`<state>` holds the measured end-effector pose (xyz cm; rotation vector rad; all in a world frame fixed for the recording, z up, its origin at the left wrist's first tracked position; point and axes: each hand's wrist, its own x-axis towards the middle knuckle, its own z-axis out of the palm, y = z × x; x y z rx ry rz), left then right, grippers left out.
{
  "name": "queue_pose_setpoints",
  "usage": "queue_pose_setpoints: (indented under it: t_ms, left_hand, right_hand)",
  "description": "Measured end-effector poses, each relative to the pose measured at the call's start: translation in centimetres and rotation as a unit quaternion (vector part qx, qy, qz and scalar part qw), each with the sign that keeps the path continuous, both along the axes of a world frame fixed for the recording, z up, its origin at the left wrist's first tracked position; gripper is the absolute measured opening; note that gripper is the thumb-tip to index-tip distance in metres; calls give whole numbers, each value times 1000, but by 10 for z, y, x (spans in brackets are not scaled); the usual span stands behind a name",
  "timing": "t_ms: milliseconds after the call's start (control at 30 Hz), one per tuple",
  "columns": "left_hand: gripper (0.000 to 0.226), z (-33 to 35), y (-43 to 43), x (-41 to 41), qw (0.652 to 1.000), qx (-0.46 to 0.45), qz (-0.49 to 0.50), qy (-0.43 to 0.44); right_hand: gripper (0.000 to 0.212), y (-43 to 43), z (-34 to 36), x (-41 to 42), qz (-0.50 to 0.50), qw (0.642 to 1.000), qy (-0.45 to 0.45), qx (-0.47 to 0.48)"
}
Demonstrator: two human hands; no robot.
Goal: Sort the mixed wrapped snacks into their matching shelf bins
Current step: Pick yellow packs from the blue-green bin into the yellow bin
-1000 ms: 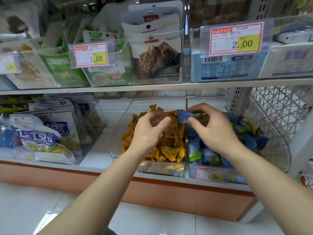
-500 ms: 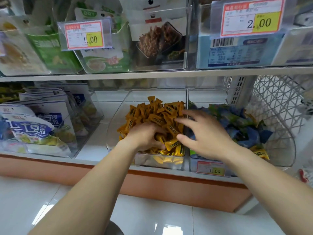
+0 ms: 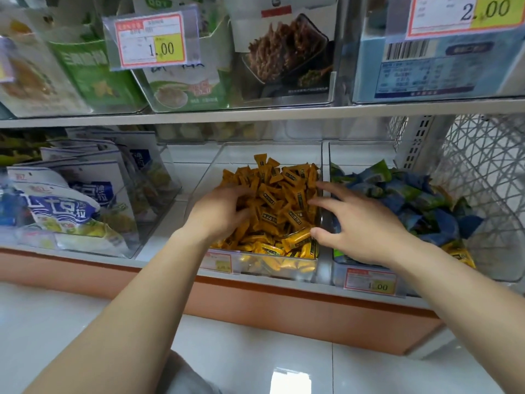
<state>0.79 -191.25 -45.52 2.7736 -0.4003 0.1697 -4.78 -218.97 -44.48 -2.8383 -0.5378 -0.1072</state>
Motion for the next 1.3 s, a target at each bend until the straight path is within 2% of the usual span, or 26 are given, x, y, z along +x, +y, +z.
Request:
queue_pose_setpoints:
  t_ms: [67,133,233,300,367,400,467,567,667,767,867,967,1033,1100,1200,1267,1300]
  left_hand:
    - [43,6,2,-9,998,-65,-13,8]
    - [35,14,10,-20,995,-95,-8,-26]
    - [28,21,31,-39,985,-124,54,-107]
    - [34,17,45,-49,978,-134,101,-128]
    - [49,8,58,-55,975,-144,145,-86]
    - [56,3,65,-57,973,-156,165,-50]
    - [61,-8,77,-62,969,-164,185,16]
    - [47,-19,87,-68,970,-166,149,99]
    - [40,-20,89,-68,965,-191,138,115]
    - [37,-17,92,-67,958,-217,141,123]
    - [34,-16,93,-68,954,-228,139,134]
    - [32,-16,94,-68,955,-229,134,135]
    - [33,-16,96,-68,956,-228,128,134]
    - [35,-18,97,-66,957,-227,125,132]
    - [51,-20,95,-63,957,-228,117,136]
    - [57,-21,93,-62,957,-227,112,142]
    - [57,-21,93,-61,956,-229,111,146]
  right_hand:
    - [63,4,2,-3,-11,1000,-11,-22]
    - [62,9,5,-9,-21,998,-46,-35]
    - [54,26,12,-18,29,995,-93,37]
    - [47,48,14,-20,77,987,-25,142]
    - [39,77,10,-17,116,966,99,208]
    - [40,93,6,-15,132,957,150,212]
    - [42,120,-3,-7,152,947,215,184]
    - [40,144,-9,11,176,944,258,103]
    - [40,145,-4,24,205,926,312,58]
    - [41,133,-3,34,208,940,269,-43]
    - [42,122,-1,43,160,959,221,-79]
    - [38,119,5,50,138,961,197,-137]
    - [32,119,10,51,119,970,162,-136]
    - [26,121,10,49,124,981,127,-73]
    - [28,132,2,43,160,962,219,43]
    - [37,140,-7,43,167,946,273,47]
    - [39,142,-12,44,165,948,272,28]
